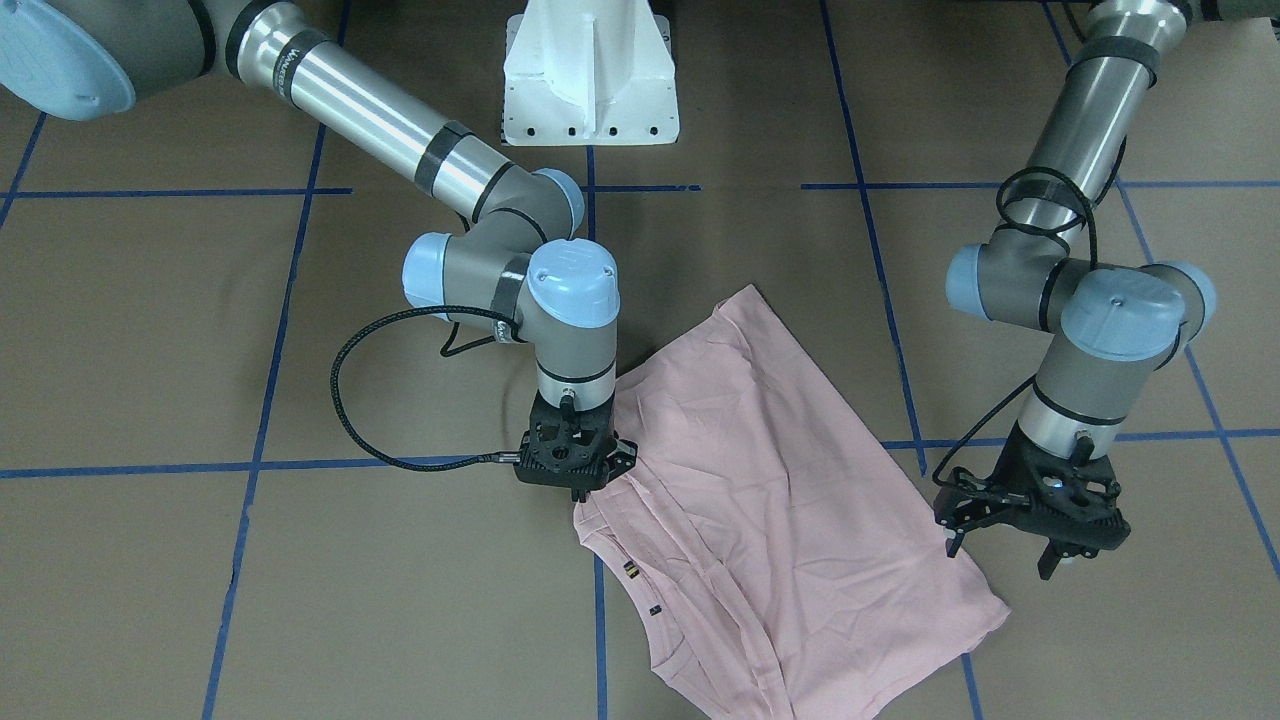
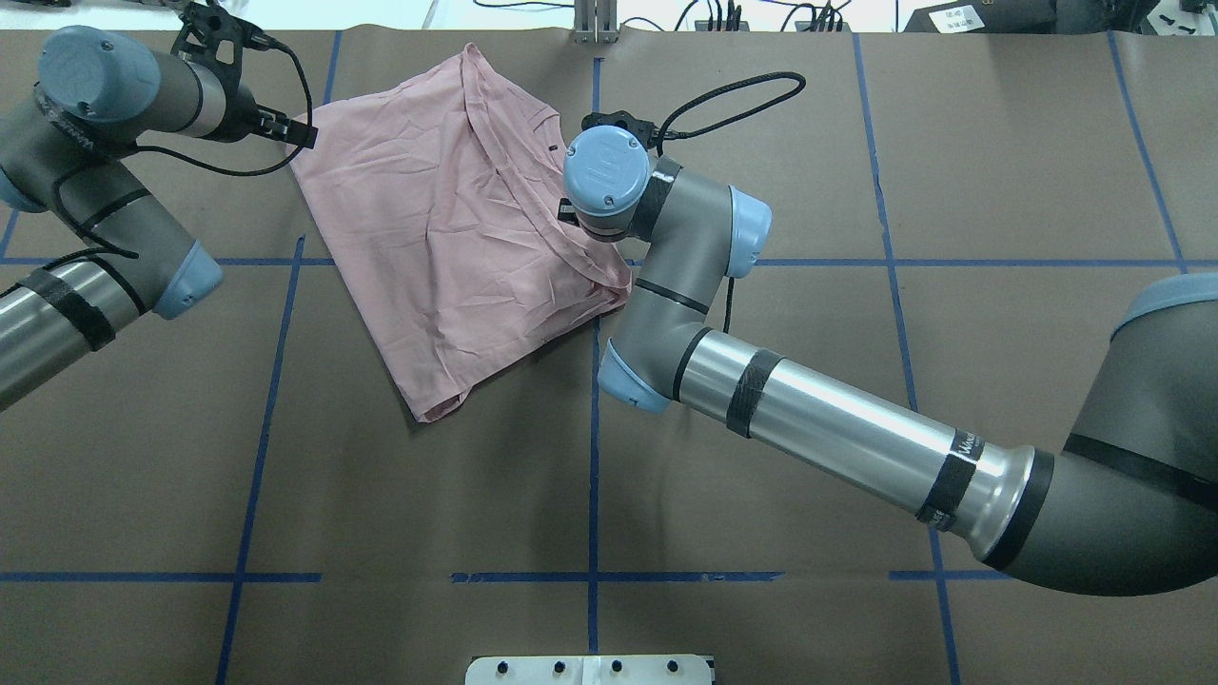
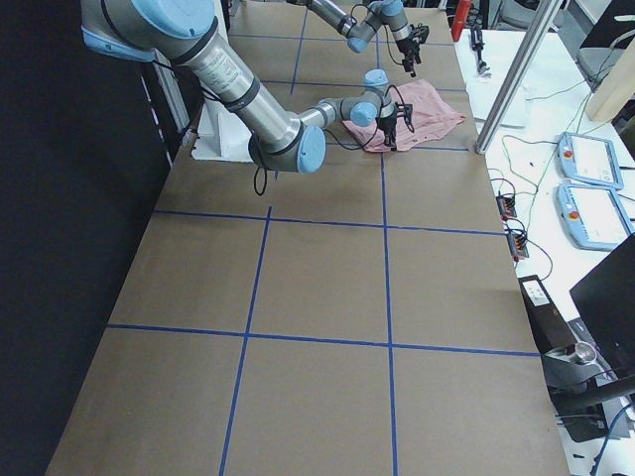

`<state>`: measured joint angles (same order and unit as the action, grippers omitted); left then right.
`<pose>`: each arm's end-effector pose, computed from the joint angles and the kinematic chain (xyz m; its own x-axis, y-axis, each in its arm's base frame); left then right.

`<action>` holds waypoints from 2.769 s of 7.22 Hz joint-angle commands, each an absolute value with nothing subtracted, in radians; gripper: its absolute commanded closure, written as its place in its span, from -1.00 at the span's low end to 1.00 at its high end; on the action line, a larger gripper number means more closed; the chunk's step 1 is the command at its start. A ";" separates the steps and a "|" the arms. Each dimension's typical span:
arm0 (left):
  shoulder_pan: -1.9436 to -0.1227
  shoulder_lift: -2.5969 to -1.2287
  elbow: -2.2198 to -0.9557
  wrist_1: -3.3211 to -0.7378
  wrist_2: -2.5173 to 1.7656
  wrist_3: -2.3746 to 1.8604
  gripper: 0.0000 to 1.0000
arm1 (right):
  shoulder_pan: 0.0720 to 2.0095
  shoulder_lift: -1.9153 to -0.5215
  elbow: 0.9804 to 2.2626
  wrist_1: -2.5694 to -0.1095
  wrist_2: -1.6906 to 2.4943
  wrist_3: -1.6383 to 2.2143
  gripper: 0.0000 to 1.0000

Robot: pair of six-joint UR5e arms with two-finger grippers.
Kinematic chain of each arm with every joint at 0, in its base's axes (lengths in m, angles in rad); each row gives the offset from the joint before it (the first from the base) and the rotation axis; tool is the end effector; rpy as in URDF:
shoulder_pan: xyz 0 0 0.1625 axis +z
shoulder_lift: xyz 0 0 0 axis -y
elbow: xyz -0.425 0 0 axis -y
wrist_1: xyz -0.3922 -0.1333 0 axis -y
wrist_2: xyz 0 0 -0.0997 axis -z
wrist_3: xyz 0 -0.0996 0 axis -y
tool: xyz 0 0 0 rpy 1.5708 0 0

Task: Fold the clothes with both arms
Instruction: 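Reach the right gripper to the shirt collar and pull it toward the robot, then drag the shirt collar with the right gripper to straighten the shirt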

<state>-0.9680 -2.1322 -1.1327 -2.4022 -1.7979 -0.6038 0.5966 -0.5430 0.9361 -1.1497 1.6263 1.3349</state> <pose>0.3352 -0.6826 0.4487 0.7609 0.3091 -0.5705 0.1269 0.7914 0.5980 -0.6454 -0.5928 0.2276 0.6754 0.1767 0.7159 -0.3803 0.9153 0.1329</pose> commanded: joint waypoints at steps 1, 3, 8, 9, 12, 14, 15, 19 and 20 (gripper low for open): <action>-0.968 -2.132 -1.135 -2.402 -1.798 -0.604 -1.00 | 0.597 -0.567 0.994 -1.152 1.626 1.338 1.00; -0.965 -2.115 -1.169 -2.402 -1.798 -0.606 -1.00 | 0.595 -0.689 1.182 -1.207 1.631 1.328 1.00; -0.957 -2.114 -1.177 -2.402 -1.798 -0.606 -1.00 | 0.418 -1.110 1.694 -1.213 1.458 1.351 1.00; -0.957 -2.114 -1.177 -2.402 -1.798 -0.606 -1.00 | 0.385 -1.149 1.730 -1.213 1.421 1.362 1.00; -0.956 -2.114 -1.186 -2.401 -1.798 -0.606 -1.00 | 0.367 -1.155 1.770 -1.283 1.396 1.342 -1.00; -0.956 -2.114 -1.187 -2.401 -1.798 -0.606 -1.00 | 0.350 -1.050 1.783 -1.509 1.398 1.278 -1.00; -0.954 -2.114 -1.187 -2.399 -1.798 -0.606 -1.00 | 0.341 -1.002 1.726 -1.517 1.397 1.275 -0.99; -0.956 -2.112 -1.187 -2.398 -1.798 -0.606 -1.00 | 0.298 -0.933 1.709 -1.608 1.402 1.045 0.12; -0.956 -2.112 -1.187 -2.398 -1.798 -0.606 -1.00 | 0.293 -0.942 1.707 -1.609 1.401 0.995 0.35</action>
<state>-0.9556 -2.1124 -1.1873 -2.3977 -1.7978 -0.6059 0.3012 -0.9385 1.7103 -1.6025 1.4014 1.0455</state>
